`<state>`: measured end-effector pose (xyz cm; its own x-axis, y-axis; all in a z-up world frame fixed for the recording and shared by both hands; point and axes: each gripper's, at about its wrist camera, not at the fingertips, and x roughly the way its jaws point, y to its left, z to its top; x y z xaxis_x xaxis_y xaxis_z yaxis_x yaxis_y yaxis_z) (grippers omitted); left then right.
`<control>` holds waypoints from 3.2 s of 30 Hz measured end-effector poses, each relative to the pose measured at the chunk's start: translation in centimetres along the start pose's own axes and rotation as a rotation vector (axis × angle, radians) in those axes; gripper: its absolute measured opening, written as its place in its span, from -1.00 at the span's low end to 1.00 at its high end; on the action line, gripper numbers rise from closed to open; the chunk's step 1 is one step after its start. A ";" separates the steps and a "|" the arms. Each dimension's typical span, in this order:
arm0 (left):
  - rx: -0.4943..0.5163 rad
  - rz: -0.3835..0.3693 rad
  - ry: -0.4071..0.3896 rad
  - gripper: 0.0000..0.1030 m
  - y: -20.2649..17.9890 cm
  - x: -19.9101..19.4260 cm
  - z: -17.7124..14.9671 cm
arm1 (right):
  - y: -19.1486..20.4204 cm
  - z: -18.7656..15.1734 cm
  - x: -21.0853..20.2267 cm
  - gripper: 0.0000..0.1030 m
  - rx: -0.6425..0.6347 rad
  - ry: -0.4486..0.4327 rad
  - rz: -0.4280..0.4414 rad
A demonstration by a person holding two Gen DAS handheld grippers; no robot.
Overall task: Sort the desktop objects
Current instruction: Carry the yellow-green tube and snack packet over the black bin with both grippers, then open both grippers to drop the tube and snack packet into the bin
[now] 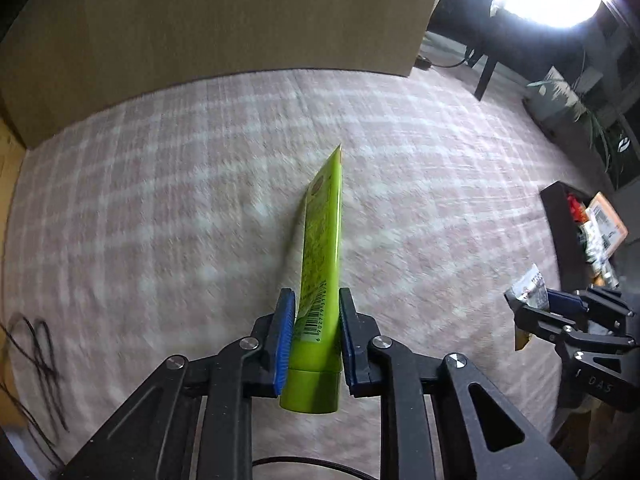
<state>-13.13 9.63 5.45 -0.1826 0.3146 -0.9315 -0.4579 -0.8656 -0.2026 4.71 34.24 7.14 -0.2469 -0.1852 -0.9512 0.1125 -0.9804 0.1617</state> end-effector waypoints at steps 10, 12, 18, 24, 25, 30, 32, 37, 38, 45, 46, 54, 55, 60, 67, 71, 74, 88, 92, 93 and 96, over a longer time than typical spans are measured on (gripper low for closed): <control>-0.006 -0.065 -0.061 -0.67 -4.1 -3.4 -2.6 | 2.6 5.1 -2.5 -0.40 0.027 -0.052 0.013; -0.006 -0.060 -0.057 -0.67 -6.1 -2.5 -2.9 | 1.3 4.4 -3.8 -0.40 0.036 -0.067 0.020; -0.041 -0.086 -0.062 -0.68 -8.4 -2.1 -3.7 | -2.0 2.8 -6.9 -0.40 0.043 -0.115 0.030; 0.004 -0.103 -0.115 -1.00 -13.1 -5.0 -3.8 | -6.8 1.9 -10.2 -0.40 0.073 -0.149 0.017; 0.024 -0.100 -0.126 -1.00 -14.4 -5.4 -3.7 | -7.5 1.7 -10.5 -0.40 0.081 -0.154 0.013; 0.062 -0.052 -0.059 -0.99 -17.5 -3.8 -3.4 | -10.2 0.4 -12.2 -0.40 0.092 -0.165 -0.011; 0.053 -0.013 -0.039 -0.93 -17.4 -3.0 -3.7 | -10.6 0.0 -12.3 -0.40 0.088 -0.160 -0.007; 0.010 0.038 0.081 -0.22 -17.2 -0.1 -5.9 | -11.2 -0.8 -11.6 -0.40 0.075 -0.137 0.014; 0.010 0.049 0.102 -0.22 -17.2 0.4 -6.3 | -11.4 -0.8 -11.4 -0.40 0.076 -0.134 0.020; 0.000 0.149 0.213 -0.13 -17.6 4.5 -8.6 | -12.5 -1.0 -10.6 -0.40 0.082 -0.118 0.044; 0.003 0.171 0.211 -0.13 -17.7 4.9 -8.9 | -12.7 -1.0 -10.6 -0.40 0.081 -0.118 0.046; -0.010 0.193 0.173 -0.47 -17.5 5.4 -10.0 | -14.4 -1.3 -10.5 -0.40 0.097 -0.118 0.052; -0.017 0.193 0.171 -0.87 -17.4 5.3 -10.1 | -14.6 -1.3 -10.5 -0.40 0.098 -0.119 0.051; -0.044 0.186 0.141 -0.85 -17.3 4.4 -10.1 | -16.0 -1.4 -11.0 -0.40 0.119 -0.129 0.048; -0.067 0.100 0.082 -0.85 -18.9 1.6 -9.0 | -18.1 -1.8 -12.6 -0.40 0.147 -0.152 0.031; -0.011 0.032 0.026 -0.85 -22.5 -0.6 -7.3 | -19.8 -2.1 -13.4 -0.40 0.176 -0.159 0.004; 0.041 -0.013 -0.004 -0.85 -25.4 -1.6 -5.5 | -21.0 -2.3 -13.8 -0.40 0.198 -0.159 -0.013; 0.273 -0.138 -0.015 -0.84 -39.7 -1.7 -1.4 | -24.0 -2.5 -14.5 -0.36 0.252 -0.147 -0.091; 0.300 -0.121 -0.004 -0.16 -41.5 -0.9 -0.9 | -24.3 -2.7 -14.7 -0.20 0.271 -0.147 -0.106; 0.312 -0.114 -0.012 -0.13 -41.8 -0.9 -0.9 | -24.3 -2.7 -14.8 -0.19 0.273 -0.147 -0.109; 0.332 -0.100 -0.020 -0.13 -42.3 -0.9 -0.9 | -24.4 -2.8 -15.0 -0.12 0.279 -0.151 -0.116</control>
<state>7.24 45.61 14.62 -0.1379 0.4022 -0.9051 -0.7318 -0.6572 -0.1805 8.41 61.15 16.73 -0.3844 -0.0590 -0.9213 -0.1872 -0.9723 0.1403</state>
